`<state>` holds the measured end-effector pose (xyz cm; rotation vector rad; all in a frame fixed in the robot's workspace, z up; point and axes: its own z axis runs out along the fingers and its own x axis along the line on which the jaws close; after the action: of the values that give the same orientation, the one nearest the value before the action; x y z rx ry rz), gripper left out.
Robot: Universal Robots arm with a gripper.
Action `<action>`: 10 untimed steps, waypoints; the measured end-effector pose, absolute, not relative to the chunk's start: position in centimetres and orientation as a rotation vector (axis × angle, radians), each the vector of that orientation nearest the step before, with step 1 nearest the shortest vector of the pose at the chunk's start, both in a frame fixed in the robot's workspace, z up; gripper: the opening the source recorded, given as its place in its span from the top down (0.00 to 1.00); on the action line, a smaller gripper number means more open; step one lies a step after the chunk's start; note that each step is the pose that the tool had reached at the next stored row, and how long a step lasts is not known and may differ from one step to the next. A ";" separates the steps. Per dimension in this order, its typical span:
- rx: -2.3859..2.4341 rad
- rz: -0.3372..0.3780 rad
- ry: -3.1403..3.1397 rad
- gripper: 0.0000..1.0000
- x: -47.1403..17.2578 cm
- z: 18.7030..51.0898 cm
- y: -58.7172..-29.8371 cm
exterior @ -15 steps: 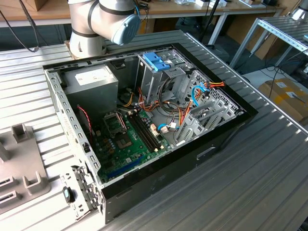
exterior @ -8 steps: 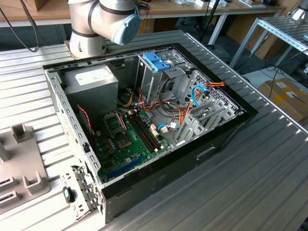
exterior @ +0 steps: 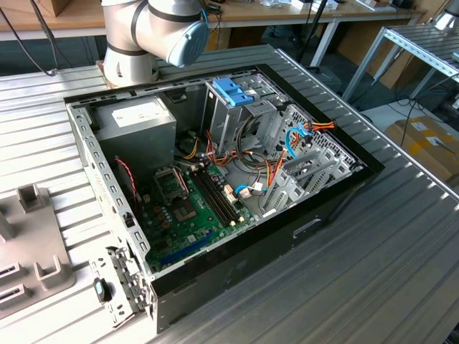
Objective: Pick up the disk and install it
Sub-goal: 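Pick up the disk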
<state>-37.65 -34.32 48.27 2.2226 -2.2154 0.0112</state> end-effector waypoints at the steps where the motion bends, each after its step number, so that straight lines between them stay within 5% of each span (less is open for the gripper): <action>1: 2.223 0.011 -2.215 0.65 -37.7 48.3 -34.3; 10: 2.223 0.011 -2.215 0.65 -37.5 48.3 -34.3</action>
<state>-37.48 -34.32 48.27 2.2226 -2.2154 0.0112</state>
